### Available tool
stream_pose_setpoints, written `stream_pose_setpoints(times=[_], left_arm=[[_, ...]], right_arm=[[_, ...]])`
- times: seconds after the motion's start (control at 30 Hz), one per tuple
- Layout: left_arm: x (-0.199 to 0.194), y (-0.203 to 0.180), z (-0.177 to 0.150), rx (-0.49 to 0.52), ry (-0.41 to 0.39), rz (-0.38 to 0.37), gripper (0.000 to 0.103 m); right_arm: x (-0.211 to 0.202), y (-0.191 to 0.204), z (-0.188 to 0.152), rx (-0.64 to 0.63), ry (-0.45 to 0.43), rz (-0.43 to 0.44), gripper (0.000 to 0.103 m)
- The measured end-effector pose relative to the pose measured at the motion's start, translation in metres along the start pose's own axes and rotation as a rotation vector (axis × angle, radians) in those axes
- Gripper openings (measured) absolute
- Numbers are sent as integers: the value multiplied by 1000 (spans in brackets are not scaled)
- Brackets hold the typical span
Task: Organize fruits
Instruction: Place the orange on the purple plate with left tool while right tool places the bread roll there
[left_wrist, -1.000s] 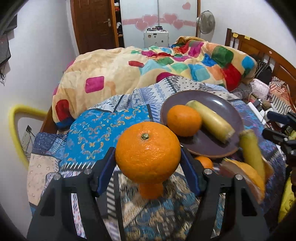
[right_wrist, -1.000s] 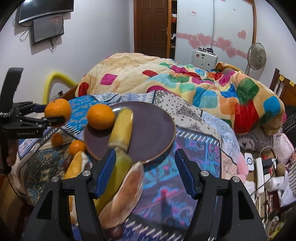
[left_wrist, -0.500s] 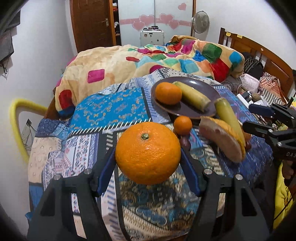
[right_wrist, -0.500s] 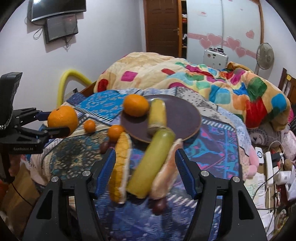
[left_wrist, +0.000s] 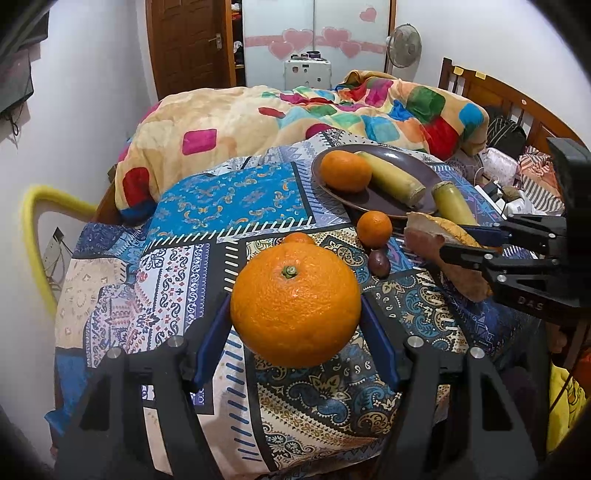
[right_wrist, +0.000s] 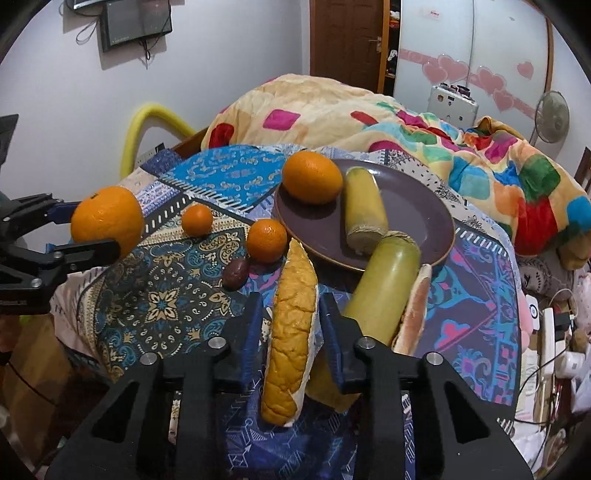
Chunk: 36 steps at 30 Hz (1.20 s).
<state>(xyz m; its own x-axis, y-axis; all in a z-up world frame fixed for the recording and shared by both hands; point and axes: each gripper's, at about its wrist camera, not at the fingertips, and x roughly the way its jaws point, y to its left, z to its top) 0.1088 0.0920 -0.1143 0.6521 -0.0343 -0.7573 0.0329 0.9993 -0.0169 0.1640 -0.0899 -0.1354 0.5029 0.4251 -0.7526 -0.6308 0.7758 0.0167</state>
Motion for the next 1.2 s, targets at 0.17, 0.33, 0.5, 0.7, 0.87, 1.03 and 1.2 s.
stream_pose_setpoints(times=[0.17, 0.33, 0.5, 0.7, 0.87, 1.03, 1.2], left_arm=[[1, 1, 2, -12, -6, -7, 68], [-1, -1, 8, -15, -13, -5, 68], [-8, -8, 17, -9, -36, -8, 68], [-16, -23, 33, 4, -74, -23, 68], [-15, -34, 49, 19, -95, -39, 68], [-6, -48, 64, 27, -110, -59, 68], [13, -61, 78, 34, -100, -84, 68]], right_arm=[[-1, 1, -1, -6, -10, 2, 23], [-7, 1, 0, 1, -21, 12, 22], [-23, 1, 8, 7, -69, 16, 22], [-53, -5, 22, 6, -157, -23, 22], [-70, -19, 33, 7, -208, -66, 22], [-79, -39, 41, 19, -240, -108, 22], [-77, -57, 46, 34, -254, -134, 22]])
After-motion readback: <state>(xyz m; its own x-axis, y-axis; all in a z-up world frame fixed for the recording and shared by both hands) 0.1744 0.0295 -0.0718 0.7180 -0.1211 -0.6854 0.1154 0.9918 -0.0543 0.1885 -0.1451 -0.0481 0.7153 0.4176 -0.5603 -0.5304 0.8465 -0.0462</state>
